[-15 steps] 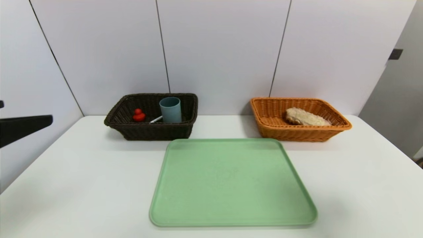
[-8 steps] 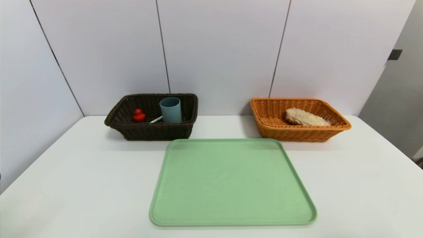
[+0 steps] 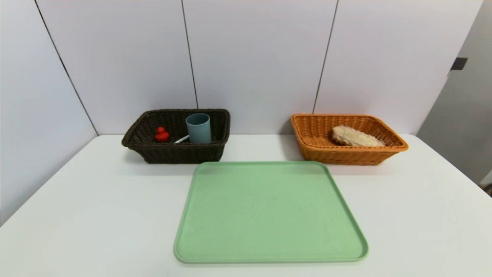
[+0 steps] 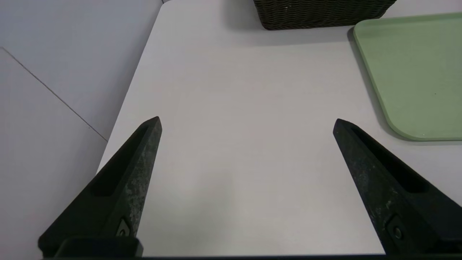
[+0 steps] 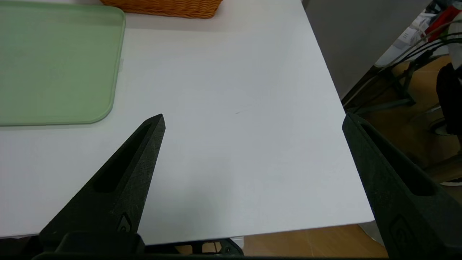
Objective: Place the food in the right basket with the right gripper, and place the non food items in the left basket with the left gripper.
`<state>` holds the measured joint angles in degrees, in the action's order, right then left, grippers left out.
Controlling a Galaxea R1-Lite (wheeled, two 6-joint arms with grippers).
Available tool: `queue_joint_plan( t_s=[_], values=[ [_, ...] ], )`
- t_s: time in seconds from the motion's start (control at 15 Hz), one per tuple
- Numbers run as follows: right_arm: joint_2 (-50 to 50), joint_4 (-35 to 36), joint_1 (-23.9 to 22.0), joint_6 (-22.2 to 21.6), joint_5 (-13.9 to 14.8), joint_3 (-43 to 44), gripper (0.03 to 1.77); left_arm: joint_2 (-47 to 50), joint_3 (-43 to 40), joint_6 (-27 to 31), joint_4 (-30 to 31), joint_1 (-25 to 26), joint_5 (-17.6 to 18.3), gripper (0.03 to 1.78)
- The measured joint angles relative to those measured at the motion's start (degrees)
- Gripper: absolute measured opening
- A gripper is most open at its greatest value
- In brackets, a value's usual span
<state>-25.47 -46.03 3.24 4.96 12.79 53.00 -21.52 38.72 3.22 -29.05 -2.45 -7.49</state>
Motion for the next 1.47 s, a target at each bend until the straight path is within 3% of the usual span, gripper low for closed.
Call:
queue_joint_plan(
  t_s=[0.33,0.53,0.67,0.87,1.07,1.47],
  values=[
    [5.9,-1.0,-2.0,1.0,0.2,-4.3,1.7,6.1,-2.6,0.3,-3.3,1.0,1.2,1.69],
    [9.7,-1.8,-2.2,1.7,0.3,-7.4,1.7,9.7,-5.5,3.7,-2.8,1.6,1.9,1.69],
    [12.6,-1.7,-2.2,2.2,-0.3,-9.0,1.7,13.1,-7.7,4.8,-2.7,1.9,4.8,1.69],
    [16.0,3.1,-2.7,2.2,-3.7,-12.0,1.7,18.5,-11.5,5.8,-2.1,2.2,10.1,1.69],
    [19.2,16.2,-2.8,2.8,-4.4,-21.9,1.7,20.7,-17.4,6.0,5.4,2.3,10.7,1.69],
    [24.8,39.8,-3.1,5.6,-5.7,-42.4,1.7,21.5,-35.4,6.5,32.6,2.3,12.7,1.69]
  ],
)
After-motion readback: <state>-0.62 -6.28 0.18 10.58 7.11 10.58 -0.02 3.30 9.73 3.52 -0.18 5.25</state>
